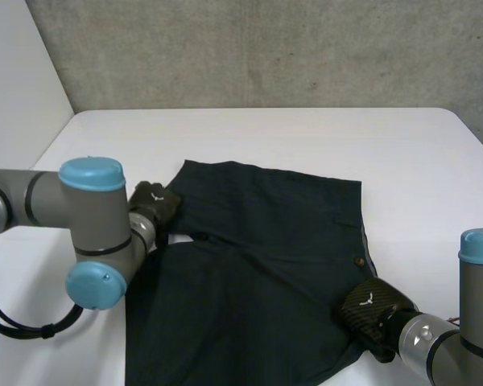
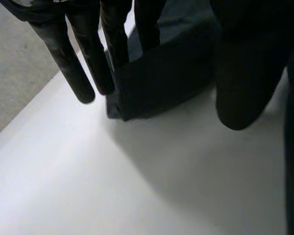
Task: Fold the shorts.
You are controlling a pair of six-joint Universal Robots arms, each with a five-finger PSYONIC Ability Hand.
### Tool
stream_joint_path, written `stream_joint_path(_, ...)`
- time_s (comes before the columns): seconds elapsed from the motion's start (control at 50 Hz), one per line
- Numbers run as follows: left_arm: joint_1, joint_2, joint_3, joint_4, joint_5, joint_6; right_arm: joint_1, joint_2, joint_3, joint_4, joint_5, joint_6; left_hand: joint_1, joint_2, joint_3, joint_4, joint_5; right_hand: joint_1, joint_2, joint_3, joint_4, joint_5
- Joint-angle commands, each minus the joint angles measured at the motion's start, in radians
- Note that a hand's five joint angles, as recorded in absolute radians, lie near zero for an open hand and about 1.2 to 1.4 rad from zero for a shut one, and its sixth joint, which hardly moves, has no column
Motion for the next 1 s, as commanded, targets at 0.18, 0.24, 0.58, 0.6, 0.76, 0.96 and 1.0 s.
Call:
stream_joint_path(0.18,0.016,0.378,-0.233,-0.011,0.020,-0.205,-0.013,-0.007,-0.001,-0.013,-0.008,0.028,-0.035,-0.034,-0.037,-0.030,-0.029,0.403,0.206,0.195,0.204,0.238)
stream_joint_path(0.24,0.005,0.476,-0.321,-0.036,0.033,-0.243,-0.017,-0.007,-0.003,-0.015,-0.009,0.042,-0.034,-0.034,-0.037,-0.030,-0.029,0.403,0.206,0.195,0.204,0.238)
stream_joint_path(0.58,-0.102,0.703,-0.729,-0.174,0.104,-0.257,-0.048,-0.016,-0.026,-0.015,-0.037,0.212,-0.026,-0.026,-0.028,-0.021,-0.020,0.403,0.206,0.195,0.204,0.238)
stream_joint_path(0.6,-0.108,0.709,-0.755,-0.160,0.104,-0.257,-0.051,-0.018,-0.028,-0.013,-0.048,0.227,-0.026,-0.026,-0.028,-0.021,-0.020,0.403,0.206,0.195,0.204,0.238)
stream_joint_path(0.76,-0.136,0.712,-0.817,-0.142,0.098,-0.258,-0.100,-0.019,-0.043,-0.013,-0.126,0.405,-0.026,-0.026,-0.028,-0.021,-0.020,0.403,0.206,0.195,0.204,0.238)
stream_joint_path(0.96,-0.139,0.711,-0.821,-0.140,0.087,-0.258,-0.120,-0.018,-0.044,-0.045,-0.132,0.485,-0.026,-0.026,-0.028,-0.021,-0.020,0.403,0.206,0.195,0.204,0.238)
stream_joint_path(1.0,-0.141,0.709,-0.821,-0.139,0.087,-0.258,-0.129,-0.018,-0.041,-0.053,-0.130,0.487,-0.026,-0.026,-0.028,-0.021,-0.020,0.403,0.206,0.195,0.204,0.238)
